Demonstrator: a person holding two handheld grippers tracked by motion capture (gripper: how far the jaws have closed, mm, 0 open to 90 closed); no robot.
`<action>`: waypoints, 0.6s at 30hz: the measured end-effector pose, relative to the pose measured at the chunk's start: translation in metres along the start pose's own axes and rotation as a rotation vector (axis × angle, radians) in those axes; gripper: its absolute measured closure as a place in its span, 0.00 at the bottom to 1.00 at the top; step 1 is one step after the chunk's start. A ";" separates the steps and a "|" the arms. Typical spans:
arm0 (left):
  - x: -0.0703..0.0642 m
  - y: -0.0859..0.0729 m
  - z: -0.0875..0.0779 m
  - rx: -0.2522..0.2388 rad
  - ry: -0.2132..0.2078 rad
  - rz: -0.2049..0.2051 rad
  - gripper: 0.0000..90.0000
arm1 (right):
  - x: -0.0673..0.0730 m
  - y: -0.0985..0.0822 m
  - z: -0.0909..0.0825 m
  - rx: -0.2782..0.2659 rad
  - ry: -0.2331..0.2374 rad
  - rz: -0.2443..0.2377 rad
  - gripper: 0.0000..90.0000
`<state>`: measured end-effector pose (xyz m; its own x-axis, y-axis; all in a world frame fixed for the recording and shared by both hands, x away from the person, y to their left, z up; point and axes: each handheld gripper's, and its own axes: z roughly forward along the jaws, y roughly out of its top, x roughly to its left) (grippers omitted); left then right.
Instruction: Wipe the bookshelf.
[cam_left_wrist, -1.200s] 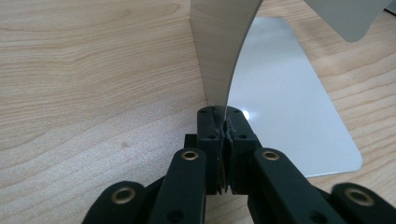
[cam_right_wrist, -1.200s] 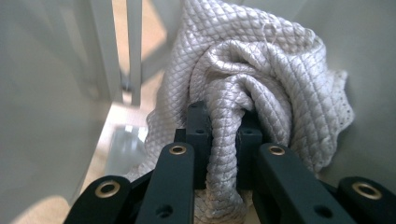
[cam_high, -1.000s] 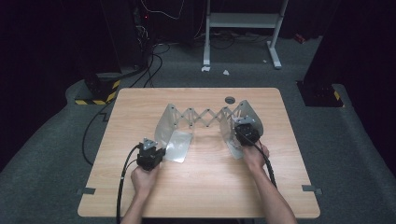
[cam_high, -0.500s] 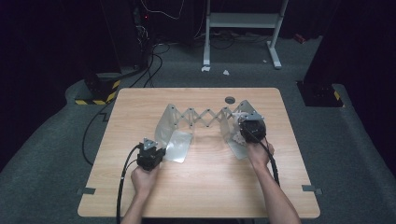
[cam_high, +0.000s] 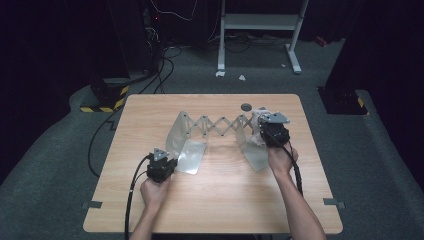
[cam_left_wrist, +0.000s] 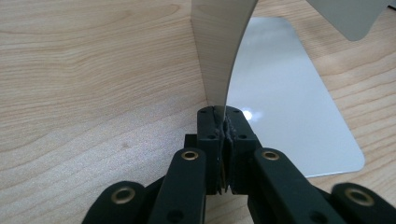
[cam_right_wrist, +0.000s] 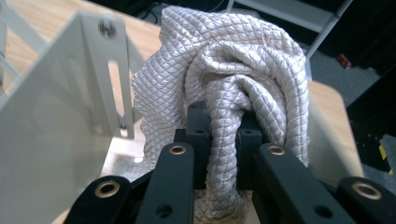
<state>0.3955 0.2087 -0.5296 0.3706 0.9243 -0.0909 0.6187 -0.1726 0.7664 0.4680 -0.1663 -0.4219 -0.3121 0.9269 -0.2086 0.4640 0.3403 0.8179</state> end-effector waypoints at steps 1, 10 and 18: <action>0.000 0.000 0.000 0.000 0.001 0.003 0.96 | 0.001 -0.003 0.002 0.009 0.003 0.002 0.90; -0.001 0.000 0.000 0.002 0.002 0.002 0.95 | 0.008 -0.043 0.024 0.105 0.027 0.019 0.90; -0.001 0.000 0.000 0.001 0.012 0.013 0.95 | 0.009 -0.070 0.033 0.160 0.043 0.041 0.90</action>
<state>0.3950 0.2076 -0.5293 0.3699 0.9262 -0.0734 0.6148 -0.1848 0.7667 0.4600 -0.1765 -0.4988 -0.3241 0.9340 -0.1506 0.6018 0.3263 0.7289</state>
